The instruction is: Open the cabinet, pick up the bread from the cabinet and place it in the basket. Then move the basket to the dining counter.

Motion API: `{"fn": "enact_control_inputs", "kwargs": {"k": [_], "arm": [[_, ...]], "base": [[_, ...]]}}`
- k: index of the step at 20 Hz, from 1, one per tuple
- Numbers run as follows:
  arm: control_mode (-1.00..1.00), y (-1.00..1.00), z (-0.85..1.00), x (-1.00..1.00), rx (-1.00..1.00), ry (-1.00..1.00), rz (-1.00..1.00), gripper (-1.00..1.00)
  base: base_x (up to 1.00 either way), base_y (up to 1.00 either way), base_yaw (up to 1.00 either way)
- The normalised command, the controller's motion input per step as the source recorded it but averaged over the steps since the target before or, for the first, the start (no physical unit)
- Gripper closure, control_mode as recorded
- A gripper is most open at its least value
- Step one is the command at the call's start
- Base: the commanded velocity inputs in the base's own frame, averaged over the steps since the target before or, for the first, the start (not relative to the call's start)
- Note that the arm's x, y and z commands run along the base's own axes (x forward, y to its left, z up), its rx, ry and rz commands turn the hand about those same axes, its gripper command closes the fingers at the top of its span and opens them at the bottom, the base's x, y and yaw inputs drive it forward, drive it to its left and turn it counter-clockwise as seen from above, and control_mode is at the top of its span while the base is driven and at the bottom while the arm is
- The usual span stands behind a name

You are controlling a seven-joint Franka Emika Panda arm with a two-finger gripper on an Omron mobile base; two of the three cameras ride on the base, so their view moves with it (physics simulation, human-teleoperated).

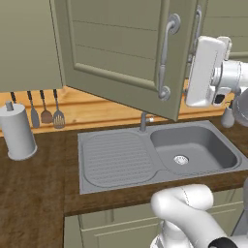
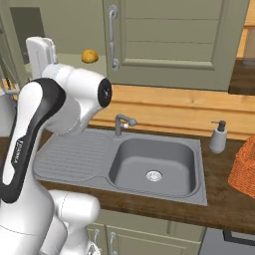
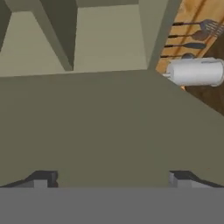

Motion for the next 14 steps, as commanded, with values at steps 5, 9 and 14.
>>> {"fn": "enact_control_inputs", "kwargs": {"k": [5, 9, 14], "arm": [[-1.00, 0.70, 0.00, -0.59, 0.07, 0.05, 0.25, -1.00], [-1.00, 0.89, 0.11, -0.62, 0.03, 0.05, 0.23, -1.00], [-1.00, 0.96, 0.08, -0.44, 0.00, 0.02, 0.18, -1.00]], "base": [[0.00, 0.00, 0.00], [0.00, 0.00, 0.00], [0.00, 0.00, 0.00]]}}
